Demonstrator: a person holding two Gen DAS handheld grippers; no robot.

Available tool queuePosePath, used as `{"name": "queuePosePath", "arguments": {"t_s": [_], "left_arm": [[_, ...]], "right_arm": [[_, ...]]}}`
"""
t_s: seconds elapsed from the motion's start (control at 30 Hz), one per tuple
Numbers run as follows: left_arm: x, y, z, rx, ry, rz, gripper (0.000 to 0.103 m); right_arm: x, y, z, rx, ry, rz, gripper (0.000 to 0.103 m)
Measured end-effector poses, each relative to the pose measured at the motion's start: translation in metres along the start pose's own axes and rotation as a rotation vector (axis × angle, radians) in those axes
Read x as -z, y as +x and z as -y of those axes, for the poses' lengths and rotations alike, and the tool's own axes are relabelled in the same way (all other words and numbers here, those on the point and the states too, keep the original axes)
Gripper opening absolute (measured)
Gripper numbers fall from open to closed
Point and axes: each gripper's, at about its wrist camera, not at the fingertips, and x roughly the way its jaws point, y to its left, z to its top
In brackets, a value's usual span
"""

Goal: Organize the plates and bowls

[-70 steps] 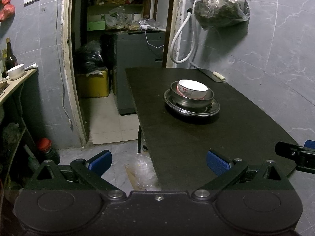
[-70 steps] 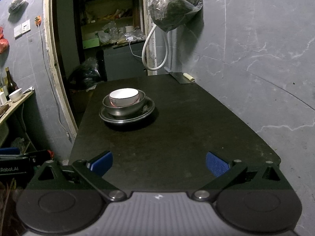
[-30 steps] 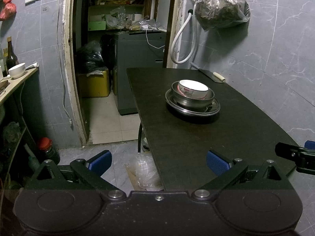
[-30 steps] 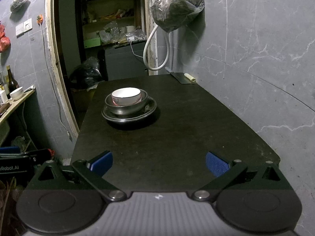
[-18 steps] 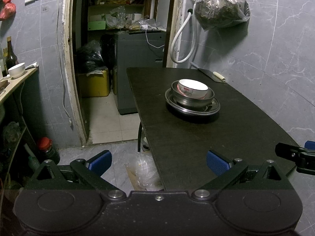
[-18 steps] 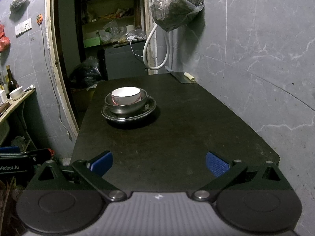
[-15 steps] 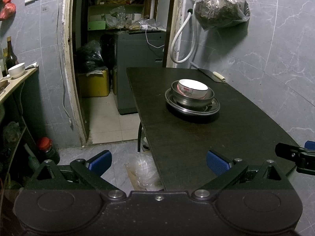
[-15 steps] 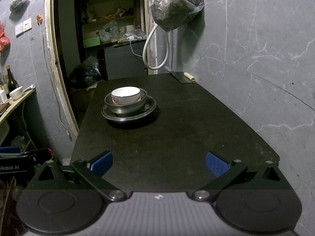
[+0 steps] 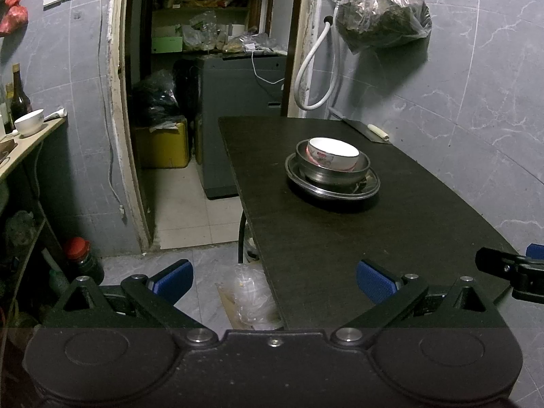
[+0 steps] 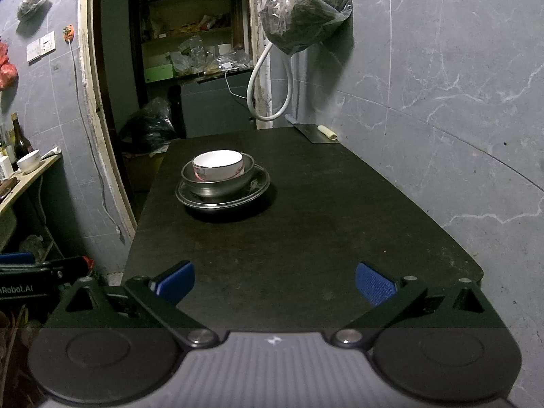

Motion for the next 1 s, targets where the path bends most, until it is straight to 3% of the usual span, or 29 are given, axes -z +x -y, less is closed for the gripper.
{"name": "queuePosePath", "arguments": {"t_s": [1.0], "left_arm": [[0.0026, 0.0022, -0.0010, 0.001, 0.002, -0.006, 0.102]], "right_arm": [[0.0023, -0.0009, 0.0021, 0.005, -0.001, -0.003, 0.103]]}}
